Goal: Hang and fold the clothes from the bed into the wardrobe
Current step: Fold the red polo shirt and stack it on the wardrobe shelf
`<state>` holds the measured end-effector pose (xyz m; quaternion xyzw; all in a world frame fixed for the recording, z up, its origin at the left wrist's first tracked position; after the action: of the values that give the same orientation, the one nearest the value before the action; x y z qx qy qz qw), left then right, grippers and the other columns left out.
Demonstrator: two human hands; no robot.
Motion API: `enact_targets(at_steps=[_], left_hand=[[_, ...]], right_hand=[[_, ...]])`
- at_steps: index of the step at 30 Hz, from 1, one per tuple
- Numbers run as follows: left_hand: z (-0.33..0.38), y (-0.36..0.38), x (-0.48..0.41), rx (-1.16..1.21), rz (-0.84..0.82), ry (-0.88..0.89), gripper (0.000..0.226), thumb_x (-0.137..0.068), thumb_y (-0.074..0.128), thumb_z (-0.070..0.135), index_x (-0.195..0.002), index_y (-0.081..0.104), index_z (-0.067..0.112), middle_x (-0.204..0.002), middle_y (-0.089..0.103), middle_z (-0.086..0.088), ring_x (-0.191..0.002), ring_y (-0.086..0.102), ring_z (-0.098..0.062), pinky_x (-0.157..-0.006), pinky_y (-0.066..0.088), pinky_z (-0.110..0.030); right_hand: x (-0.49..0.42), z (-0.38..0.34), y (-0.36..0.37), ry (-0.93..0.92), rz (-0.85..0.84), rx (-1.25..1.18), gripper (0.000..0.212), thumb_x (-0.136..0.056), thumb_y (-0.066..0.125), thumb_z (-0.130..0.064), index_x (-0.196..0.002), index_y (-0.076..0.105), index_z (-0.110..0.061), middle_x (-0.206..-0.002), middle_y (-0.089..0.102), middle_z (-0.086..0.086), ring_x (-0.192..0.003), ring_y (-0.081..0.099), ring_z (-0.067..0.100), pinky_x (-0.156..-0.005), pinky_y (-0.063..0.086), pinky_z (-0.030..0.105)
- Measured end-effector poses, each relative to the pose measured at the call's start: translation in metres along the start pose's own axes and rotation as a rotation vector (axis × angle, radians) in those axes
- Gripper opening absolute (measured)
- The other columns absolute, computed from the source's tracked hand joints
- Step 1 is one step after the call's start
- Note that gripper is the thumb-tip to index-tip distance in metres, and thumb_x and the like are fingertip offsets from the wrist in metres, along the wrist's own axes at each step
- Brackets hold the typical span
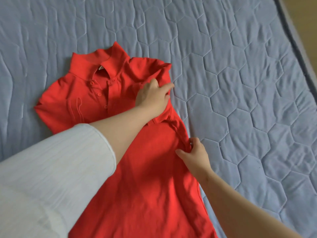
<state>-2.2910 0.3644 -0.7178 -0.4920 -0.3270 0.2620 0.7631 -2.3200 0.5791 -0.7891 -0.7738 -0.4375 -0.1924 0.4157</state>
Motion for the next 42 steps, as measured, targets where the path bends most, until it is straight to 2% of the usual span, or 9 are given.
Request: enact_targets(at_steps=[2,4,8,12,19,24,33,37,42], left_hand=[[-0.009,0.035,0.007,-0.064,-0.312,-0.081,0.04,-0.097,0.036,0.038,-0.137,0.039,0.04,-0.129,0.041,-0.013,-0.121,0.04,-0.034,-0.098,0.035,-0.04],[-0.019,0.045,0.011,-0.109,-0.393,-0.137,0.039,-0.098,0.03,0.04,-0.136,0.041,0.036,-0.136,0.04,-0.011,-0.126,0.036,-0.032,-0.101,0.032,-0.041],[-0.024,0.029,0.008,0.077,-0.197,-0.246,0.034,-0.095,0.041,0.042,-0.111,0.059,0.016,-0.123,0.059,-0.011,-0.116,0.052,-0.032,-0.089,0.04,-0.036],[-0.048,0.003,0.025,0.403,0.006,-0.427,0.03,-0.083,0.063,0.044,-0.069,0.059,0.017,-0.098,0.07,-0.01,-0.099,0.061,-0.029,-0.078,0.044,-0.032],[-0.146,-0.036,0.088,0.731,0.274,-0.613,0.018,-0.074,0.073,0.017,-0.082,0.059,0.024,-0.076,0.05,0.008,-0.079,0.052,-0.015,-0.074,0.042,-0.03],[-0.234,-0.047,0.139,0.937,0.396,-0.72,0.018,-0.079,0.067,0.007,-0.089,0.06,0.02,-0.068,0.047,0.004,-0.058,0.043,-0.007,-0.063,0.039,-0.025],[-0.307,-0.019,0.174,1.059,0.243,-0.756,0.053,-0.085,0.054,-0.007,-0.131,0.046,0.017,-0.123,0.052,0.0,-0.099,0.05,-0.009,-0.087,0.043,-0.023],[-0.298,-0.016,0.193,0.979,0.235,-0.676,0.079,-0.078,0.067,0.002,-0.143,0.028,0.023,-0.138,0.034,0.004,-0.12,0.039,-0.007,-0.101,0.033,-0.023],[-0.264,0.012,0.263,0.714,0.15,-0.704,0.089,-0.068,0.078,0.011,-0.142,0.028,0.01,-0.135,0.04,-0.017,-0.127,0.037,-0.028,-0.104,0.026,-0.026]], right_hand=[[0.011,0.016,0.002,0.04,-0.027,0.029,0.027,-0.076,0.066,-0.02,-0.092,0.044,-0.022,-0.093,0.055,0.0,-0.078,0.051,0.016,-0.063,0.034,0.025],[0.018,0.025,0.003,0.038,-0.05,0.059,0.023,-0.077,0.064,-0.016,-0.081,0.043,-0.024,-0.078,0.054,-0.005,-0.067,0.049,0.012,-0.053,0.035,0.018],[0.031,0.023,-0.005,-0.021,-0.044,-0.031,0.018,-0.084,0.056,-0.01,-0.092,0.056,-0.027,-0.07,0.055,-0.014,-0.066,0.053,0.01,-0.052,0.037,0.007],[0.066,-0.006,0.018,-0.147,-0.172,-0.093,0.05,-0.089,0.052,-0.009,-0.118,0.046,-0.05,-0.097,0.057,-0.031,-0.088,0.052,-0.012,-0.071,0.033,-0.005],[0.13,-0.04,0.108,-0.239,-0.484,-0.037,0.074,-0.089,0.053,-0.011,-0.119,0.013,-0.066,-0.108,0.034,-0.048,-0.093,0.034,-0.037,-0.08,0.022,-0.01],[0.154,-0.064,0.164,-0.253,-0.543,0.072,0.076,-0.087,0.054,-0.016,-0.126,0.009,-0.065,-0.105,0.052,-0.023,-0.088,0.05,-0.007,-0.07,0.027,-0.009],[0.18,-0.069,0.257,-0.199,-0.66,0.197,0.076,-0.085,0.055,-0.015,-0.145,0.017,-0.043,-0.075,0.05,-0.011,-0.066,0.05,0.01,-0.061,0.038,0.01],[0.175,-0.065,0.248,-0.279,-0.516,0.354,0.064,-0.079,0.064,-0.023,-0.138,0.037,-0.026,-0.104,0.051,-0.007,-0.095,0.049,0.009,-0.086,0.037,0.016],[0.174,-0.025,0.202,-0.217,-0.372,0.812,0.062,-0.077,0.059,-0.048,-0.134,0.037,-0.035,-0.128,0.047,-0.008,-0.125,0.039,0.018,-0.1,0.029,0.03]])
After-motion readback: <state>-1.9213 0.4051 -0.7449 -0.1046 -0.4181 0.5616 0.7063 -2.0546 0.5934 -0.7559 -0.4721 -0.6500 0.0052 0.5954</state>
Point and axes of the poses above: each hand's wrist, its own x-axis away from the middle knuckle, its own y-axis out of the palm, z = x × y, the point moved 9 cm from there along -x, towards the middle knuckle
